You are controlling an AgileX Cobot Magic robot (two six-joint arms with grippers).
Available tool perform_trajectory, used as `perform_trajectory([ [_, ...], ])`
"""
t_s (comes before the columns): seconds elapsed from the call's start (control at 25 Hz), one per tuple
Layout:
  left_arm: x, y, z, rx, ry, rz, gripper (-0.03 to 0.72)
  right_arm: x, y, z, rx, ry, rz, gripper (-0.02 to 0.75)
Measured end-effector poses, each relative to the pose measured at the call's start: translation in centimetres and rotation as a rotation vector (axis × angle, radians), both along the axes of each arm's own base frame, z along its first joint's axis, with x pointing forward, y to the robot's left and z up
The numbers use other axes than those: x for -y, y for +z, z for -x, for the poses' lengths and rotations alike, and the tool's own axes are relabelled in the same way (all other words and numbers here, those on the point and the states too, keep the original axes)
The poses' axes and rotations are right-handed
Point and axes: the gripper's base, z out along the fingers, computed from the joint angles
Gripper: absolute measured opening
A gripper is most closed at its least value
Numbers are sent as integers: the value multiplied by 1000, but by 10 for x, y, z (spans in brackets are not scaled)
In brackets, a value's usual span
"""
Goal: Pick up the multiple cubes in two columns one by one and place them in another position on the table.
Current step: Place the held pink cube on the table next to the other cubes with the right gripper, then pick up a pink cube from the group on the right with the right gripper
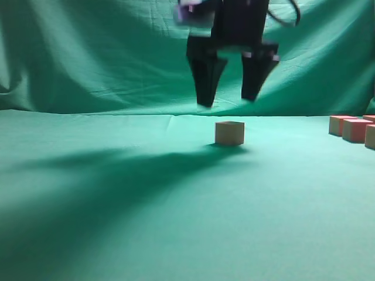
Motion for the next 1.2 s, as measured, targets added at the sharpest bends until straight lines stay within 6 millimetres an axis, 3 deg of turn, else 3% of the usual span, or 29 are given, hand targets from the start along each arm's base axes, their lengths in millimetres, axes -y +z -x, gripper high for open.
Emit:
perform_trajectory([
  [0.12, 0, 0, 0, 0, 0, 0, 0, 8, 44, 12, 12, 2, -7, 643],
  [0.2, 0, 0, 0, 0, 0, 0, 0, 13, 70, 21, 36, 1, -20, 569],
  [0.4, 0, 0, 0, 0, 0, 0, 0, 38, 133, 46, 147, -67, -84, 584],
  [0.56, 0, 0, 0, 0, 0, 0, 0, 78, 158, 72, 173, -192, -118, 584],
  [0.68, 0, 0, 0, 0, 0, 0, 0, 116, 153, 92, 148, -281, -80, 584],
  [1.0, 0, 0, 0, 0, 0, 0, 0, 210, 110, 140, 66, -616, 90, 584],
  [1.2, 0, 0, 0, 0, 0, 0, 0, 238, 74, 153, -1, -755, 116, 584],
])
